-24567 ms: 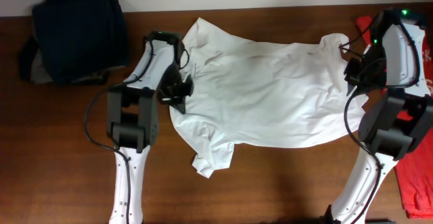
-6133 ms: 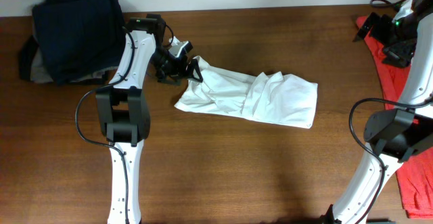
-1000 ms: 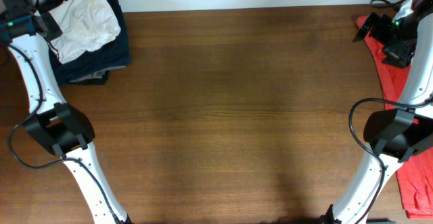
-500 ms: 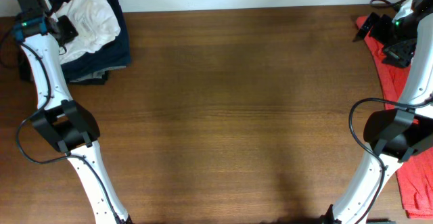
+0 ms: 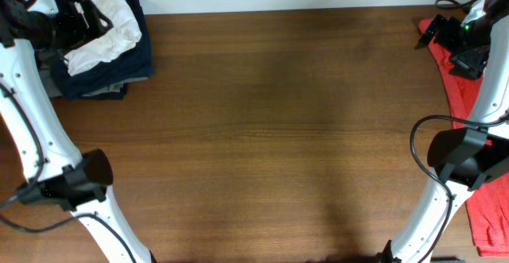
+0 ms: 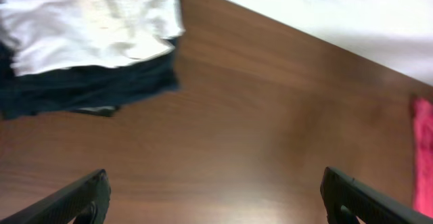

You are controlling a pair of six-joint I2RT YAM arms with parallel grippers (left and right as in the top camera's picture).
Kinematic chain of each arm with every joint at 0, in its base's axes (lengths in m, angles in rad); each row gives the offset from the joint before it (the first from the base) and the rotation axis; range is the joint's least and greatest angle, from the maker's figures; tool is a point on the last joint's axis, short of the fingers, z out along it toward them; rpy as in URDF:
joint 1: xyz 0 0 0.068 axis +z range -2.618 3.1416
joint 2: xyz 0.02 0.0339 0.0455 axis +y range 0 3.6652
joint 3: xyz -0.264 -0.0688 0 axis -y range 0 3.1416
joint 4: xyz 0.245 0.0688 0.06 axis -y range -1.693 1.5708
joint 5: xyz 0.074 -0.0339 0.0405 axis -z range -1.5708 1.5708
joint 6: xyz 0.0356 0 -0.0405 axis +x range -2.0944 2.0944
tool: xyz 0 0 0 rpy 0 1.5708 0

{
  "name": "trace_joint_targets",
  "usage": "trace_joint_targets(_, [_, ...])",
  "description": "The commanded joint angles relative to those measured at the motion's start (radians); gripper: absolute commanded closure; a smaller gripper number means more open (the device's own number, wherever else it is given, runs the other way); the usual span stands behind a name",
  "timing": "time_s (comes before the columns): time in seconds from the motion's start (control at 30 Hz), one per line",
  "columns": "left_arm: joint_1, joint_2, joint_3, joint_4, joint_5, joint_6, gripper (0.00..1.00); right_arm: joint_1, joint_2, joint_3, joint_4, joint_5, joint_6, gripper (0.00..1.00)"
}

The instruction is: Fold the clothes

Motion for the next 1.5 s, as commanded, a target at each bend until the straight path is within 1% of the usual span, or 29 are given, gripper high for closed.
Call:
trace_joint_targets(0.0, [-0.148, -0.217, -0.15, -0.002, 0.047, 0.048, 0.01, 0.004, -0.003, 0.009, -0.005, 0.009, -0.01, 0.01])
trace_joint_targets(0.07, [-0.303, -0.348, -0.375, -0.002, -0.069, 0.05, 0.01, 0.004, -0.003, 0.009, -0.005, 0.009, -0.01, 0.01])
trace_joint_targets(0.1, [-0.374, -0.394, -0.487, -0.001, -0.076, 0.05, 0.01, 0.004, -0.003, 0.009, -0.005, 0.009, -0.01, 0.01])
trace_joint_targets(0.17, [-0.48, -0.433, -0.658, -0.002, -0.077, 0.05, 0.01, 0.004, -0.003, 0.009, -0.005, 0.009, -0.01, 0.01])
trace_joint_targets(0.23, [-0.562, -0.429, -0.79, 0.006, -0.102, 0.05, 0.01, 0.004, -0.003, 0.009, -0.005, 0.009, -0.01, 0.01])
trace_joint_targets(0.3, [-0.576, -0.429, -0.843, 0.002, -0.159, 0.05, 0.01, 0.004, -0.003, 0.009, -0.005, 0.009, -0.01, 0.01])
trace_joint_targets(0.47, [-0.576, -0.429, -0.846, -0.001, -0.172, 0.05, 0.01, 0.004, -0.003, 0.009, -0.006, 0.009, -0.01, 0.01])
trace_joint_targets(0.5, [-0.576, -0.429, -0.846, 0.006, -0.174, 0.05, 0.01, 0.004, -0.003, 0.009, -0.005, 0.009, -0.01, 0.01])
trace_joint_targets(0.53, [-0.576, -0.435, -0.846, 0.045, -0.193, 0.05, 0.01, 0.004, -0.003, 0.009, -0.005, 0.009, -0.01, 0.01])
trace_joint_targets(0.57, [-0.576, -0.451, -0.846, 0.106, -0.222, 0.051, 0.01, 0.004, -0.003, 0.009, -0.005, 0.009, -0.01, 0.01])
trace_joint_targets(0.63, [-0.564, -0.529, -0.864, 0.214, -0.226, 0.059, 0.01, 0.004, -0.003, 0.009, -0.005, 0.009, -0.01, 0.01])
trace_joint_targets(0.67, [-0.542, -0.609, -0.948, 0.293, -0.226, 0.099, 0.01, 0.004, -0.003, 0.009, -0.006, 0.009, -0.01, 0.01])
trace_joint_targets(0.73, [-0.497, -0.741, -1.15, 0.444, -0.225, 0.103, 0.01, 0.004, -0.003, 0.009, -0.005, 0.009, -0.01, 0.01])
trace_joint_targets(0.8, [-0.449, -0.934, -1.423, 0.665, -0.225, 0.103, 0.01, 0.004, -0.003, 0.009, -0.005, 0.009, -0.01, 0.01])
trace_joint_targets(0.93, [-0.321, -1.286, -1.856, 0.954, -0.221, 0.103, 0.01, 0.004, -0.003, 0.009, -0.005, 0.009, -0.01, 0.01])
trace_joint_targets(1.03, [-0.256, -1.531, -2.095, 1.134, -0.227, 0.103, 0.01, 0.004, -0.003, 0.009, -0.005, 0.009, -0.01, 0.01])
trace_joint_targets(1.1, [-0.189, -1.745, -2.284, 1.297, -0.237, 0.103, 0.01, 0.004, -0.003, 0.009, -0.006, 0.009, -0.01, 0.01])
trace_joint_targets(1.17, [-0.156, -1.892, -2.432, 1.44, -0.238, 0.103, 0.01, 0.004, -0.003, 0.009, -0.005, 0.009, -0.01, 0.01])
trace_joint_targets(1.27, [-0.145, -2.028, -2.6, 1.598, -0.256, 0.103, 0.01, 0.004, -0.003, 0.009, -0.005, 0.009, -0.01, 0.01])
trace_joint_targets(1.3, [-0.145, -2.051, -2.632, 1.628, -0.256, 0.103, 0.01, 0.004, -0.003, 0.009, -0.005, 0.009, -0.01, 0.01])
trace_joint_targets(1.4, [-0.148, -2.168, -2.816, 1.767, -0.273, 0.102, 0.01, 0.004, -0.003, 0.009, -0.005, 0.009, -0.01, 0.01])
trace_joint_targets(1.47, [-0.15, -2.208, -2.866, 1.798, -0.282, 0.094, 0.01, 0.004, -0.003, 0.009, -0.005, 0.009, -0.01, 0.01])
